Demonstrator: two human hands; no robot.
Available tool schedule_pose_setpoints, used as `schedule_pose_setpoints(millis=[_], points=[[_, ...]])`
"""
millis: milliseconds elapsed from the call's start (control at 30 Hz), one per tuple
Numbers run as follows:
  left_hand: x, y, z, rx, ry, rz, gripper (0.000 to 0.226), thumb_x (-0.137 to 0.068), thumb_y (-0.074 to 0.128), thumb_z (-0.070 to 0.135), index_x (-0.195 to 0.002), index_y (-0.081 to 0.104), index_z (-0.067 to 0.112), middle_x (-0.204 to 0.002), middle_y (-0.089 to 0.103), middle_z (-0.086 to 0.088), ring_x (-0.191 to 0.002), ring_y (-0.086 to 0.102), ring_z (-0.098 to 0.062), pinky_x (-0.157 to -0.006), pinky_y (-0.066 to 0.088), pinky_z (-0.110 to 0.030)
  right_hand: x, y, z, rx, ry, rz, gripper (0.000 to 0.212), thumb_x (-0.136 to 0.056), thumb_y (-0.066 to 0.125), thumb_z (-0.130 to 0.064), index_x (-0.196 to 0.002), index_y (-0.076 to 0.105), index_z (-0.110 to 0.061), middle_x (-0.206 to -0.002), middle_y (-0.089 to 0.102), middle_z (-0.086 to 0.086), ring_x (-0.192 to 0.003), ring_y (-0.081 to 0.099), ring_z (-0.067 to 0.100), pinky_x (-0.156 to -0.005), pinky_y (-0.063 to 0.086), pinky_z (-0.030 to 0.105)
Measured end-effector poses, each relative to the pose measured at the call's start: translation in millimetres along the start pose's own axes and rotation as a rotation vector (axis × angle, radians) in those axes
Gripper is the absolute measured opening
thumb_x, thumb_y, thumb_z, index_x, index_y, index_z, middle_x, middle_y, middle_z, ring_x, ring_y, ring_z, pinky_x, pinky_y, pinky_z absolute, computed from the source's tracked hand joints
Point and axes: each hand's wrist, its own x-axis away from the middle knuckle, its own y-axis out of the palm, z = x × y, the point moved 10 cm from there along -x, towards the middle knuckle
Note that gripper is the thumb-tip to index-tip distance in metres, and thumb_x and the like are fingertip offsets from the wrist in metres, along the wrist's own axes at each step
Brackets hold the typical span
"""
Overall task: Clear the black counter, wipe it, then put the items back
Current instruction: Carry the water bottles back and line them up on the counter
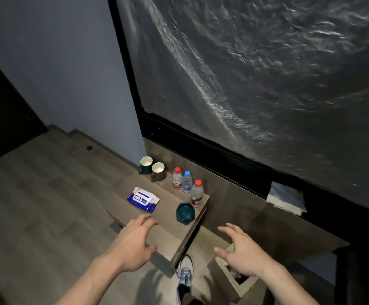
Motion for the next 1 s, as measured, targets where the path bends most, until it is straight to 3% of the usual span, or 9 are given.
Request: schedule_pose_setpoints(millis=[300, 467, 600, 733, 833, 900, 1000], points=[[-133, -24, -27, 0.008, -0.017, -0.119, 0.068, -0.092, 0.061, 0.044, -0.155, 0.038, 0.031, -0.164, 0.025, 0.007, -0.15, 0.031, -0.018, -0.121, 0.026, -0.026, -134, -27, -26, -0.088, 0.061, -0.036, 0.077, -0.094, 0.063, -0.052, -0.161, 0.029, -0.035, -0.17, 0.016, -0.011, -0.155, 0.024, 0.015, -0.127, 0.022, 0.035], [-213, -22, -37, 0.017, -0.039, -0.167, 0.061, -0.084, 0.061, 0.033, -0.143, 0.051, 0.028, -0.152, 0.039, 0.006, -0.143, 0.042, -0.018, -0.118, 0.036, -0.031, -200, -38, -28, -0.067, 0.109, -0.031, 0.073, -0.091, 0.066, -0.045, -0.156, 0.037, -0.031, -0.161, 0.031, -0.006, -0.144, 0.042, 0.02, -0.119, 0.035, 0.033], [-273, -12, -39, 0.058, 0.007, -0.226, 0.067, -0.08, 0.058, 0.033, -0.146, 0.047, 0.029, -0.158, 0.034, 0.001, -0.147, 0.039, -0.022, -0.117, 0.038, -0.038, -239, -43, -30, -0.107, 0.123, 0.02, 0.068, -0.087, 0.064, -0.047, -0.15, 0.039, -0.04, -0.15, 0.039, -0.008, -0.13, 0.055, 0.023, -0.11, 0.045, 0.037], [-328, -9, -24, -0.035, 0.089, -0.25, 0.073, -0.082, 0.066, 0.03, -0.151, 0.042, 0.025, -0.163, 0.027, -0.005, -0.146, 0.037, -0.028, -0.114, 0.041, -0.038, -287, -23, -19, -0.092, 0.154, 0.029, 0.059, -0.083, 0.055, -0.051, -0.141, 0.044, -0.046, -0.15, 0.039, -0.016, -0.135, 0.051, 0.024, -0.11, 0.045, 0.035], [-368, 7, -10, -0.14, 0.151, -0.27, 0.069, -0.084, 0.065, 0.033, -0.149, 0.042, 0.024, -0.162, 0.027, -0.005, -0.139, 0.047, -0.029, -0.103, 0.046, -0.036, -309, -12, -22, -0.055, 0.167, -0.012, 0.063, -0.085, 0.054, -0.045, -0.147, 0.043, -0.036, -0.155, 0.04, -0.007, -0.145, 0.041, 0.024, -0.115, 0.042, 0.034], [-393, 28, -9, -0.149, 0.15, -0.315, 0.065, -0.083, 0.068, 0.035, -0.143, 0.045, 0.026, -0.152, 0.034, -0.005, -0.129, 0.055, -0.03, -0.093, 0.049, -0.035, -321, -8, -26, -0.017, 0.182, -0.022, 0.065, -0.087, 0.055, -0.041, -0.15, 0.04, -0.029, -0.154, 0.041, -0.002, -0.14, 0.046, 0.027, -0.11, 0.045, 0.035], [-423, 45, -9, -0.145, 0.136, -0.324, 0.064, -0.088, 0.067, 0.03, -0.146, 0.041, 0.02, -0.152, 0.035, -0.01, -0.126, 0.056, -0.032, -0.099, 0.048, -0.038, -345, 14, -9, 0.039, 0.234, -0.048, 0.064, -0.081, 0.044, -0.045, -0.143, 0.043, -0.028, -0.15, 0.042, -0.002, -0.134, 0.051, 0.027, -0.105, 0.05, 0.038]])
